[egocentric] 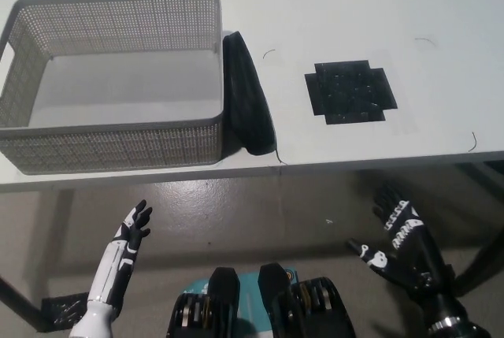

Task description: Use the right hand to push the pencil case on the right hand side to the container on the left side

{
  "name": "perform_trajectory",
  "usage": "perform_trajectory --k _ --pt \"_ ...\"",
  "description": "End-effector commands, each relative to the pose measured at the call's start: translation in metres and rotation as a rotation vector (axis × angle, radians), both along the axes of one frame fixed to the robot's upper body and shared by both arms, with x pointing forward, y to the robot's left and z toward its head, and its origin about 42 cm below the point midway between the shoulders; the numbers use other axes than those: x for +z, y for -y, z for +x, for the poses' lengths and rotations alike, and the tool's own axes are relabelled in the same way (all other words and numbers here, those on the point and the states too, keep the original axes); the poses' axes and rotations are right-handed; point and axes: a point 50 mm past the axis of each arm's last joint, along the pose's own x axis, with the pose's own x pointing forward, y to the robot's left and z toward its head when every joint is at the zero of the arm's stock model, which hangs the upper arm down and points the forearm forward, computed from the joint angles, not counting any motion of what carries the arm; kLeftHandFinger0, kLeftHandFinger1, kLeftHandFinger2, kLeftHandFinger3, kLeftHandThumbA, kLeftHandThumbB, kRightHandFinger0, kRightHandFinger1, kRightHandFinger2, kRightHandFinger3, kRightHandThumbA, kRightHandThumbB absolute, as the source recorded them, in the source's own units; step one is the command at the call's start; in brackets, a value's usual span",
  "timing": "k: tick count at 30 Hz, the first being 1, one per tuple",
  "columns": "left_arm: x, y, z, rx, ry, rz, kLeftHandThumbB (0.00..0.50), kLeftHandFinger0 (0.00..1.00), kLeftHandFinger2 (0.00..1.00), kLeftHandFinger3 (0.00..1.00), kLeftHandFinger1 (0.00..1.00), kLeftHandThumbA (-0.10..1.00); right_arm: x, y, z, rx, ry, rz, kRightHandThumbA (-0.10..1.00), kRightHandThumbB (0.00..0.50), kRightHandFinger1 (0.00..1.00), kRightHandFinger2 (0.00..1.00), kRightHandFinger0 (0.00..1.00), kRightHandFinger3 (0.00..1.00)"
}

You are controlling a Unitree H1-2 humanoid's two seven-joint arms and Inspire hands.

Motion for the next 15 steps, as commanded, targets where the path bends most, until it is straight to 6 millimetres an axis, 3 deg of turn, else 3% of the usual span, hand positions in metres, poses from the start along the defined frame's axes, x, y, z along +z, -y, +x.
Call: perform_trajectory --k 1,6,15 --pt "0.0138 -0.0086 0.0094 0.003 0.072 -0.006 0.285 1.0 1.0 1.0 1.0 1.0 0.0097 -0.0101 0.0172 0.02 0.077 0.01 1.0 0.162 1.0 1.0 1.0 1.0" --pt "0.0157 -0.01 0.0124 0.003 0.077 -0.005 0.285 1.0 1.0 1.0 1.0 1.0 0.0059 -0.0104 0.0228 0.015 0.056 0.009 1.0 0.131 1.0 1.0 1.0 1.0" --pt "0.016 -0.0138 0.0153 0.014 0.075 -0.004 0.285 1.0 1.0 1.0 1.0 1.0 0.0092 -0.0062 0.0261 0.002 0.07 0.014 1.0 0.15 1.0 1.0 1.0 1.0"
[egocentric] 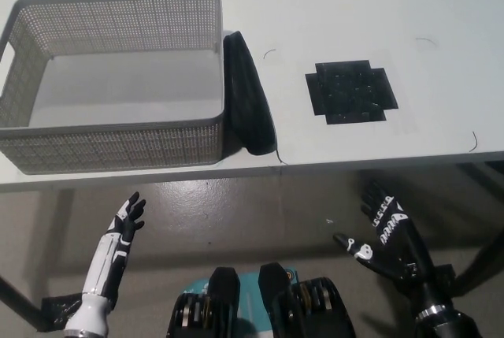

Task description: Use the right hand to push the pencil case on the right hand side to the container on the left side

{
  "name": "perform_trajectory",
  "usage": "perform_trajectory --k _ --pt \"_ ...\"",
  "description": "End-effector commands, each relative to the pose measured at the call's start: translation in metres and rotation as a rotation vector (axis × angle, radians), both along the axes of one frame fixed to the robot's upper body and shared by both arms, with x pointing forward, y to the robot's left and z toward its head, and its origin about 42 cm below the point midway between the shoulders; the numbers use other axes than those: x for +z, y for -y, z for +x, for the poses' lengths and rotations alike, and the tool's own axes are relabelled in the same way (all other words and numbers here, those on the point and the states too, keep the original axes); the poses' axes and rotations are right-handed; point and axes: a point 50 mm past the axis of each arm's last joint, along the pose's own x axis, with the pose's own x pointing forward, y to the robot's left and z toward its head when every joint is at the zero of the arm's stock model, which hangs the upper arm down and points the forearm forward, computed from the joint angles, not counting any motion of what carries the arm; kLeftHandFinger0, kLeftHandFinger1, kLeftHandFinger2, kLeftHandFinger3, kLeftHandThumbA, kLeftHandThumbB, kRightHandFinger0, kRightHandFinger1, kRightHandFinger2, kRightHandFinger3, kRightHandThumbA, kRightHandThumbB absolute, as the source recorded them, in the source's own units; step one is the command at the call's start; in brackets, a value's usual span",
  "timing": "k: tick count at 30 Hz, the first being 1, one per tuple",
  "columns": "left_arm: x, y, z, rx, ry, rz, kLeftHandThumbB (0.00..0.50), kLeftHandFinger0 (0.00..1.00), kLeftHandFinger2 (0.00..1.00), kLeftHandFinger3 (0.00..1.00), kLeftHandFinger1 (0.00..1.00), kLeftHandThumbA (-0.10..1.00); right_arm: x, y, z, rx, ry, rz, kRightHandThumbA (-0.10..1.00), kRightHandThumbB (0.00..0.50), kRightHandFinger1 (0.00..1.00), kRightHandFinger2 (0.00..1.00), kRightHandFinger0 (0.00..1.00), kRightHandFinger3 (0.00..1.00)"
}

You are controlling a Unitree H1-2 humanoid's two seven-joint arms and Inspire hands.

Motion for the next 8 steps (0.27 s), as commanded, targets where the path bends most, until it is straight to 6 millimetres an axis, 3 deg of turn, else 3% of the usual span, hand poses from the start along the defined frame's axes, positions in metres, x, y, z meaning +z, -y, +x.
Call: perform_trajectory --k 1,8 --pt "0.0117 -0.0089 0.0083 -0.007 0.062 0.002 0.286 1.0 1.0 1.0 1.0 1.0 0.0195 0.0018 0.0115 -0.004 0.108 0.009 1.0 0.152 1.0 1.0 1.0 1.0" --pt "0.0114 -0.0132 0.0109 0.003 0.058 -0.007 0.285 1.0 1.0 1.0 1.0 1.0 0.0255 0.0086 0.0155 -0.026 0.123 0.018 1.0 0.17 1.0 1.0 1.0 1.0"
